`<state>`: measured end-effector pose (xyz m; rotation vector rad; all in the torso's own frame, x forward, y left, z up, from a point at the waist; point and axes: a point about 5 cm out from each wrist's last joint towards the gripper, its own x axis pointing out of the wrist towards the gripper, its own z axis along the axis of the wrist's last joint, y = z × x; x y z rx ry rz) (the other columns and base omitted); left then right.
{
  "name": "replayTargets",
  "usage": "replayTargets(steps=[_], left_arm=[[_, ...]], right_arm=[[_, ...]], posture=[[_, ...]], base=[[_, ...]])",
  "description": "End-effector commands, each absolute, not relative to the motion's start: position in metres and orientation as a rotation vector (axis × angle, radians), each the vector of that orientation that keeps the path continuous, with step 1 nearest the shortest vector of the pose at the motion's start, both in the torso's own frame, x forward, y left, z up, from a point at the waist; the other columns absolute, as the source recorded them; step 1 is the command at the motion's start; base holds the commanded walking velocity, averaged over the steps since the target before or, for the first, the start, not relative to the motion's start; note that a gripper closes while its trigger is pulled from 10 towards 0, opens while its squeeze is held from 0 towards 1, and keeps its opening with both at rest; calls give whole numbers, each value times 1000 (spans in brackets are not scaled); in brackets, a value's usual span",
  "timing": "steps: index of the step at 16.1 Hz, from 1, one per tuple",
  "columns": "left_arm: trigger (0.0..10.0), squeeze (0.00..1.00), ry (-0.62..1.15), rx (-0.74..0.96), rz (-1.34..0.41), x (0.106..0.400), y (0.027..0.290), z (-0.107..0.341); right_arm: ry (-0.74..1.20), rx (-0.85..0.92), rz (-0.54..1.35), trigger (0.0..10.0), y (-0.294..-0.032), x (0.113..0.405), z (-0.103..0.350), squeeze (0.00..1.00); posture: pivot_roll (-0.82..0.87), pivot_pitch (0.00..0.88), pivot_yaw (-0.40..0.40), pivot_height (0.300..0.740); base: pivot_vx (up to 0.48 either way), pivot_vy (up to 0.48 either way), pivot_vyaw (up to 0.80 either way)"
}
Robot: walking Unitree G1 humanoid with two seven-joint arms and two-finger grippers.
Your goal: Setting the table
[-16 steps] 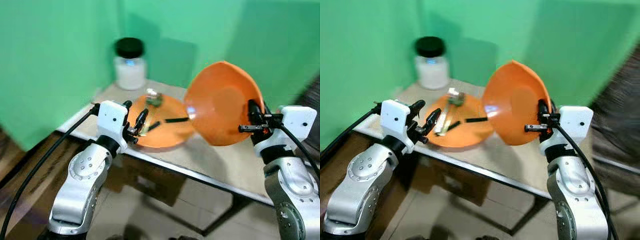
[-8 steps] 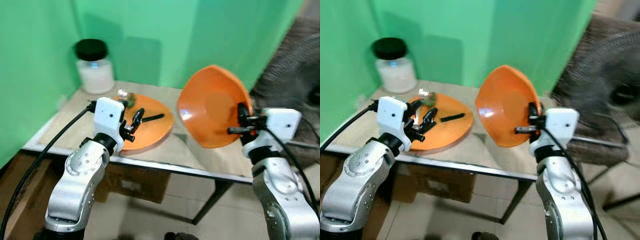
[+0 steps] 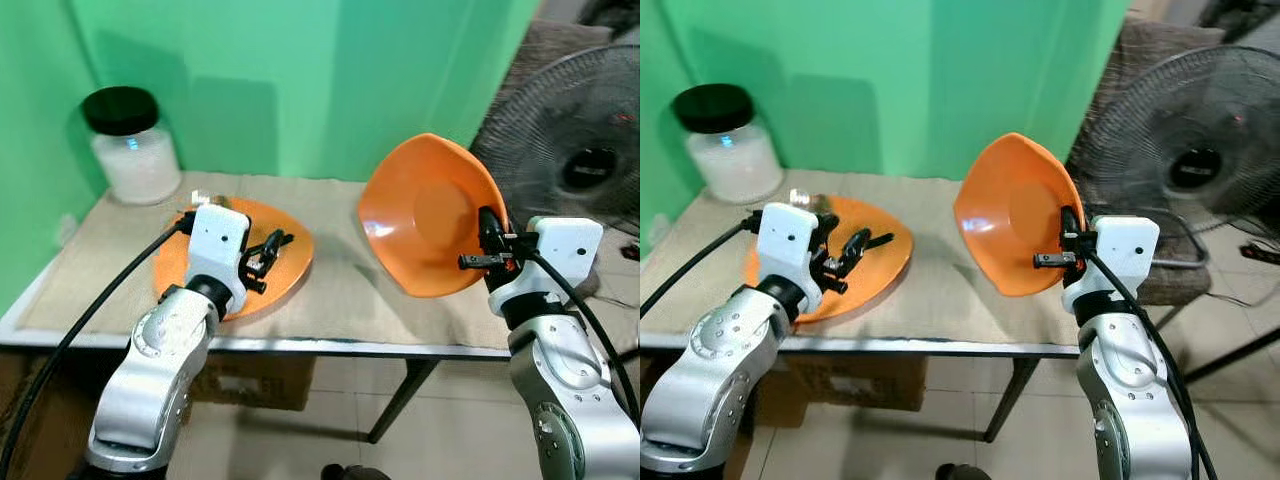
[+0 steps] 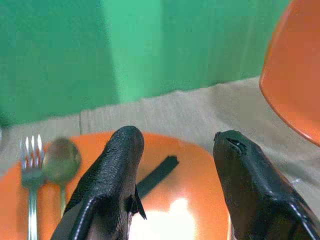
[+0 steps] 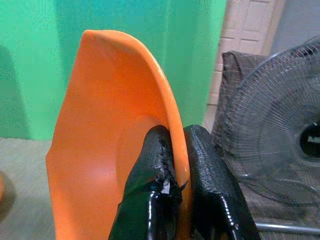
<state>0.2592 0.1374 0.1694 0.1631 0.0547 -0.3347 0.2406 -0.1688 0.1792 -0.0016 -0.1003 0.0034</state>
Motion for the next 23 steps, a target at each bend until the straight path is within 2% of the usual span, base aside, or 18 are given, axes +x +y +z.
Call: replayTargets(steps=[1, 8, 13, 15, 23], left_arm=[[10000, 0, 16, 183, -356, 258, 133, 172], [10000, 0, -35, 158, -351, 262, 132, 181], [10000, 0, -55, 174, -351, 263, 132, 182], [10000, 0, -60, 173, -352, 262, 132, 182], [10000, 0, -42, 131, -346, 262, 132, 179]], right_arm=[[-133, 4, -17, 10000, -173, 239, 187, 0], [-141, -49, -33, 10000, -174, 238, 187, 0], [-87, 85, -33, 10000, -173, 236, 183, 0], [-88, 98, -23, 10000, -172, 236, 184, 0], [-137, 13, -116, 10000, -177, 237, 189, 0]], posture=[[78, 0, -67, 740], [69, 0, -58, 740], [74, 0, -66, 740], [74, 0, -68, 740], [66, 0, -65, 740]], base=[[0, 0, -800], [0, 0, -800], [0, 0, -160], [0, 0, -800], [0, 0, -794]])
